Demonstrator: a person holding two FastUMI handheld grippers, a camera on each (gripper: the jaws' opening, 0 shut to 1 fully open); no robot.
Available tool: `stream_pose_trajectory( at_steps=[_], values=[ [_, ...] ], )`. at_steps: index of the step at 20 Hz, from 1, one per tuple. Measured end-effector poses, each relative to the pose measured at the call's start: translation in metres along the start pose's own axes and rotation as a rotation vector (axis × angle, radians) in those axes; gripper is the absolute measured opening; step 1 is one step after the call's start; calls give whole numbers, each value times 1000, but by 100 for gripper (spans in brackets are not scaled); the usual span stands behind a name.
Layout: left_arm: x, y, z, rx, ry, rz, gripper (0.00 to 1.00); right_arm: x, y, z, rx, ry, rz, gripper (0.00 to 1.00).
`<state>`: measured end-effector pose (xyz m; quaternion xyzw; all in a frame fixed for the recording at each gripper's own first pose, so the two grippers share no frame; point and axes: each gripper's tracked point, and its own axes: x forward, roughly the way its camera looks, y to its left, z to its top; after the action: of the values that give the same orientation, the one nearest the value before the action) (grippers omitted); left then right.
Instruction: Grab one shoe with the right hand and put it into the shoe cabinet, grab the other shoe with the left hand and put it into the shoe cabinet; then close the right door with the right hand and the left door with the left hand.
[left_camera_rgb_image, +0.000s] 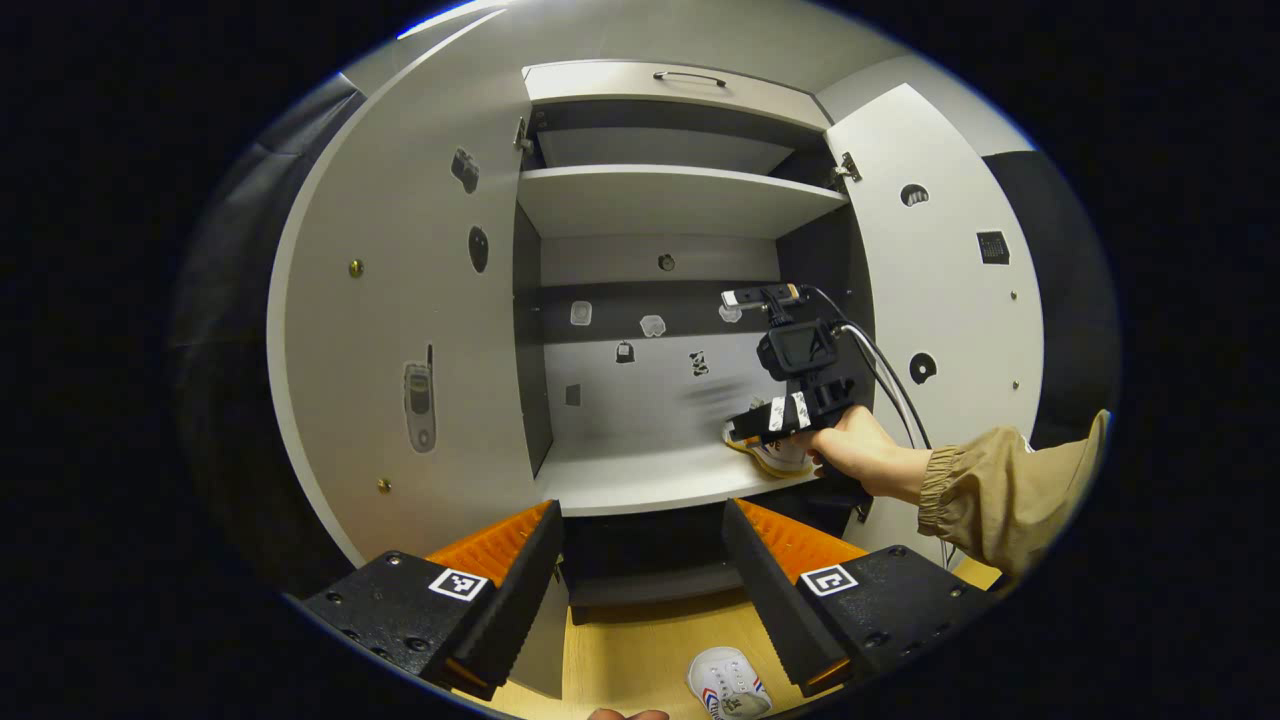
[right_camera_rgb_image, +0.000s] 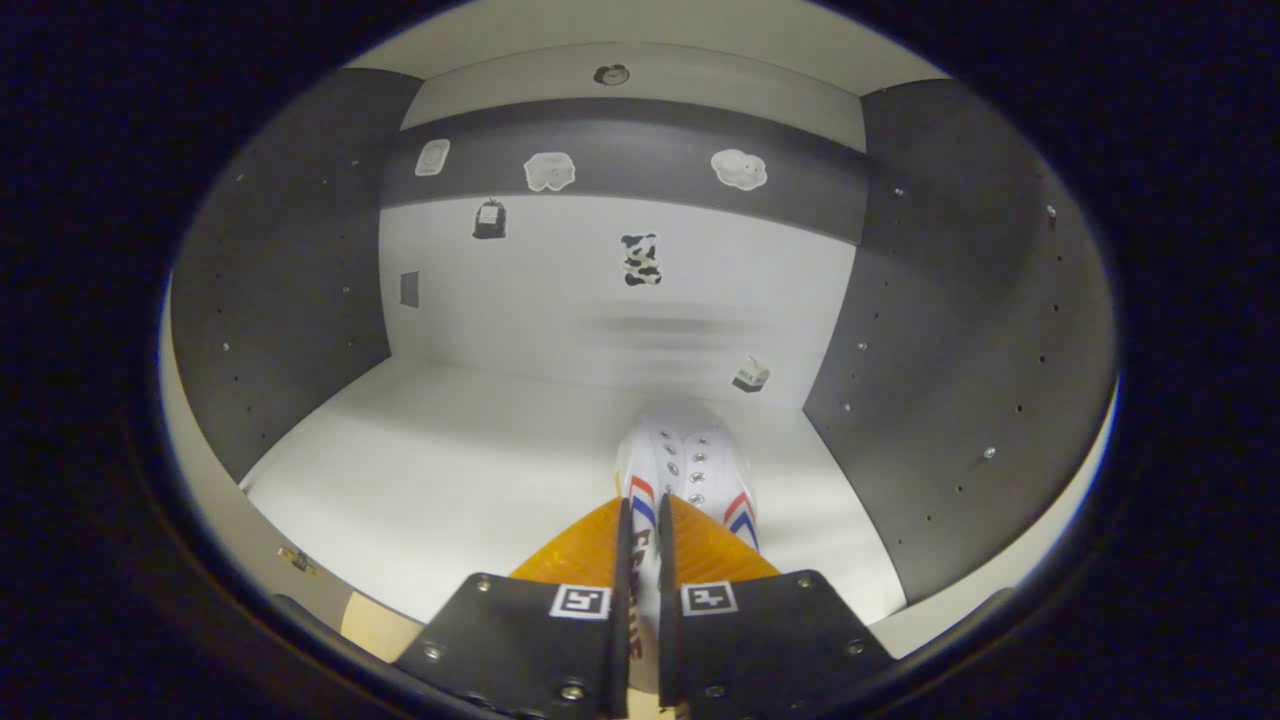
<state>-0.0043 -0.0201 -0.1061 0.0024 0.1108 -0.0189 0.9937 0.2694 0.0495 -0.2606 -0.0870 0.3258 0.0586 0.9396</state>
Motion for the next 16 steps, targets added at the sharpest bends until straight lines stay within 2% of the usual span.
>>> stream_pose_trajectory(
  at_steps=[2, 4, 9, 16],
  values=[
    [4, -2, -14, 3, 28, -3, 98, -16, -8, 14, -8, -55, -17, 25],
    [10, -6, -33, 2, 70, -8, 98, -38, -15, 28, -5, -113, -27, 28],
    [25, -26, -104, 5, 219, -61, 98, -124, -28, 63, 2, -274, -25, 28],
    [19, -60, -225, -30, 506, -142, 98, -243, -44, 73, 57, -425, -17, 27]
  ],
)
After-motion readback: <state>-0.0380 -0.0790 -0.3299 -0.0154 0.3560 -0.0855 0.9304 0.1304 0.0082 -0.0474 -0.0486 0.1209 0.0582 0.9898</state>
